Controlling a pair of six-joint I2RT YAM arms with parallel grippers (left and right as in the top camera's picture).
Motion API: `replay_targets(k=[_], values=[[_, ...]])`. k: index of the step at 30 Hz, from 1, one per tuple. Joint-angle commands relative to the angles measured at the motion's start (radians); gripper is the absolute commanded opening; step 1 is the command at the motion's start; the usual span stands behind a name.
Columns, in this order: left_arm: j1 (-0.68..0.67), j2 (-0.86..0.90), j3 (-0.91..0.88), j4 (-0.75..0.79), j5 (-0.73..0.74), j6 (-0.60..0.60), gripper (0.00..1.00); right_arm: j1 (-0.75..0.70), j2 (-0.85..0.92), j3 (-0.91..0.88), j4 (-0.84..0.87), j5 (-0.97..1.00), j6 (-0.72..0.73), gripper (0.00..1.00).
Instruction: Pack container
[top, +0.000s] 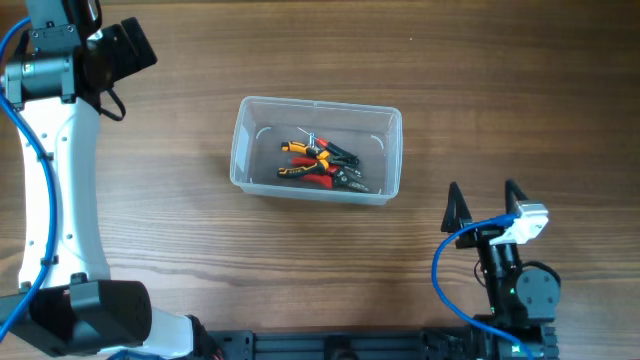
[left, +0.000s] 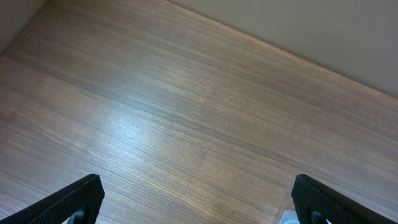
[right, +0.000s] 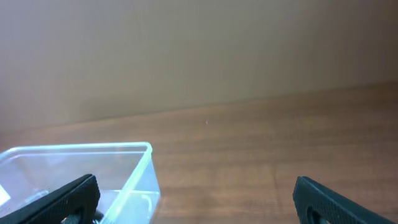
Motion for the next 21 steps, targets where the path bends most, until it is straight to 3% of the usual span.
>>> replay_targets(k=[1, 4, 21], values=[[0.004, -0.001, -0.003, 0.002, 0.006, -0.016, 1.00, 0.004, -0.015, -0.003, 0.007, -0.023, -0.069, 1.00], [0.004, -0.001, -0.003, 0.002, 0.006, -0.016, 1.00, 0.004, -0.015, -0.003, 0.007, -0.022, -0.171, 1.00], [0.004, -0.001, -0.003, 0.002, 0.006, -0.016, 1.00, 0.004, -0.015, -0.003, 0.006, -0.017, -0.177, 1.00]])
